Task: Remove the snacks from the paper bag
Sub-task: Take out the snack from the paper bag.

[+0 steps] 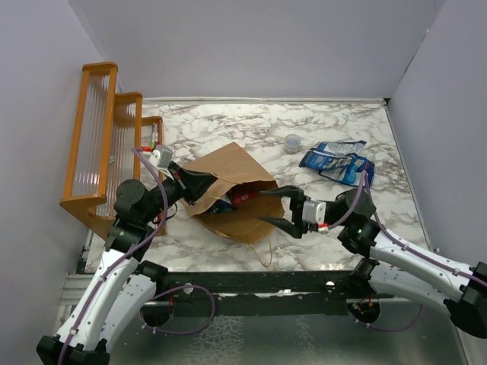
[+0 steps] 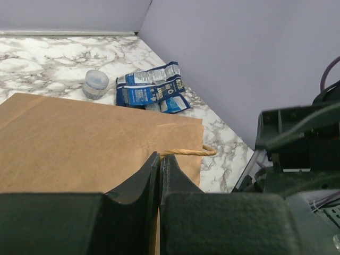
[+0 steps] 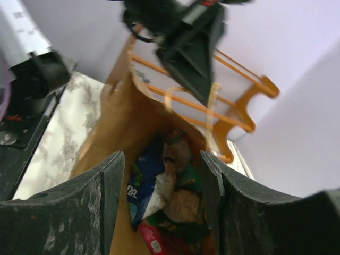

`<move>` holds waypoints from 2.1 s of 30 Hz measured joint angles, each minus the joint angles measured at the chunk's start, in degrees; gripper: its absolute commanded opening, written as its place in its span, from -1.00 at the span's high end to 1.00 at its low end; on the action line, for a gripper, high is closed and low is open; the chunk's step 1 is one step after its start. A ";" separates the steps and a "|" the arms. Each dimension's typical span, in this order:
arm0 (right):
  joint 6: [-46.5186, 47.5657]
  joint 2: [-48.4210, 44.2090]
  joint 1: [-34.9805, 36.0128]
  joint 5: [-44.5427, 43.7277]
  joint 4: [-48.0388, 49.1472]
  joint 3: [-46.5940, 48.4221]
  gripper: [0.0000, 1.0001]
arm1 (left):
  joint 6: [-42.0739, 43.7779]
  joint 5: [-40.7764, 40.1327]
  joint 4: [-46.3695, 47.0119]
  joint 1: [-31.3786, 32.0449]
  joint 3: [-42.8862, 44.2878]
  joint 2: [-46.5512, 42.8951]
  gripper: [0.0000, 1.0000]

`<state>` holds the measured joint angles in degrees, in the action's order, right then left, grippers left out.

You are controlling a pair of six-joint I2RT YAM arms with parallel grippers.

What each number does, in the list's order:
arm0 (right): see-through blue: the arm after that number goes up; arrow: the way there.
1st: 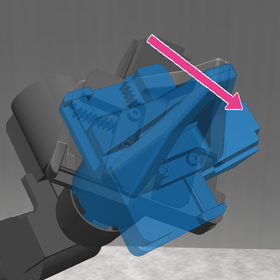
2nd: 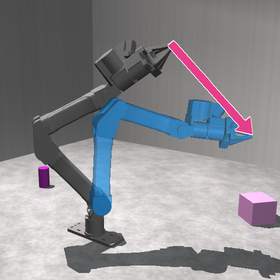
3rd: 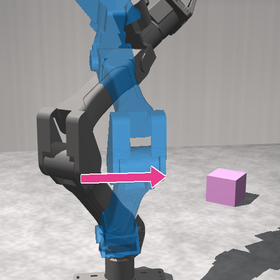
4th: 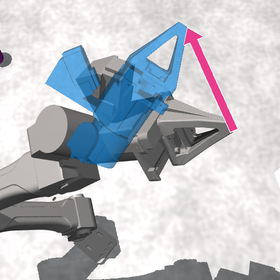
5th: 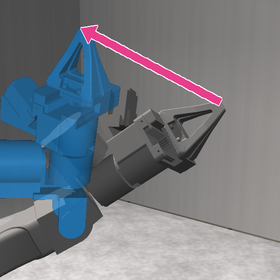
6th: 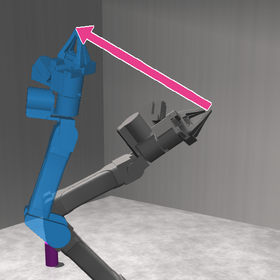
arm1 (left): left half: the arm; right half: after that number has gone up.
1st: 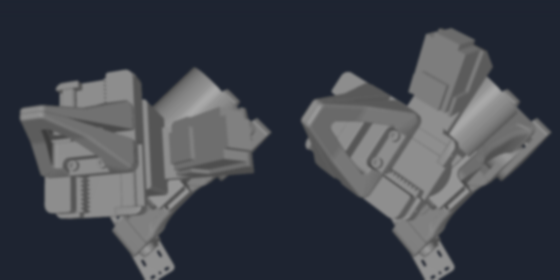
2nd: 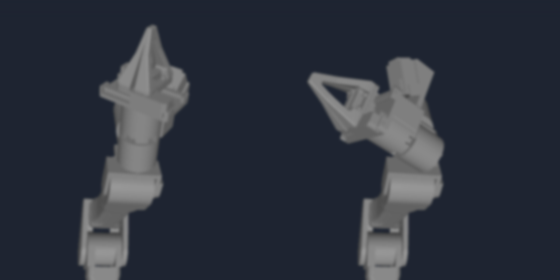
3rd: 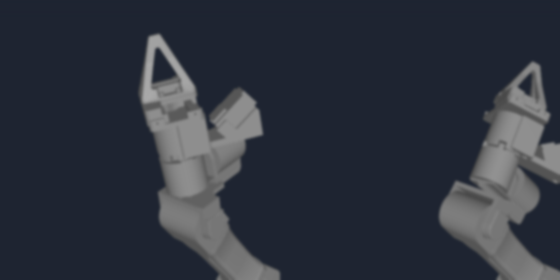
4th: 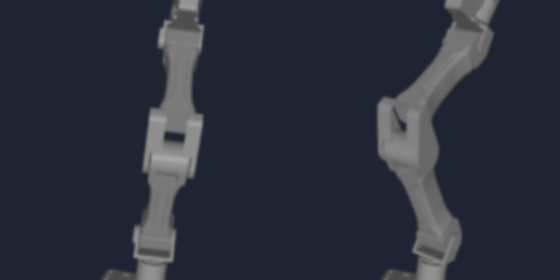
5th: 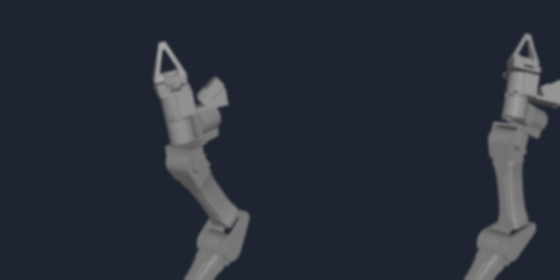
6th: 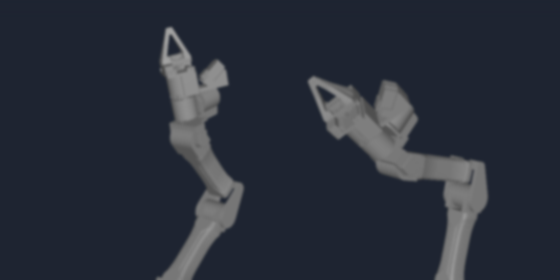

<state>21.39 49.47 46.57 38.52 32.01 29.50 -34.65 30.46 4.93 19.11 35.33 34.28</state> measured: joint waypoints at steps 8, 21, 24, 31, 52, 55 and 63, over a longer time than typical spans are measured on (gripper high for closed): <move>19.04 6.16 11.72 -2.38 -10.67 2.49 -0.19 | -3.06 1.18 3.23 0.00 2.47 0.26 1.00; 31.85 28.37 15.82 -20.04 -12.24 12.22 -0.40 | -5.14 1.75 4.04 0.00 2.62 -0.44 1.00; 32.94 33.64 15.98 -22.95 -10.69 14.19 -0.43 | -5.18 1.88 4.00 0.00 2.62 -0.50 1.00; 33.18 43.15 15.98 -27.41 -7.69 19.52 -0.45 | -5.44 1.92 3.96 0.00 2.62 -0.92 1.00; 31.39 52.74 14.82 -27.08 -0.26 24.09 0.79 | -5.77 1.90 3.15 0.00 2.60 -2.10 1.00; 30.88 52.72 14.82 -26.80 0.90 23.43 0.97 | -5.77 1.90 3.10 0.00 2.60 -2.08 1.00; 28.33 46.66 14.82 -27.10 2.27 17.09 0.97 | -5.29 1.84 1.88 0.00 2.60 -2.05 1.00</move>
<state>49.71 96.14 61.39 11.42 34.28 46.59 -39.94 32.29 6.81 19.11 37.93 32.23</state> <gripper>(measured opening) 0.027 0.019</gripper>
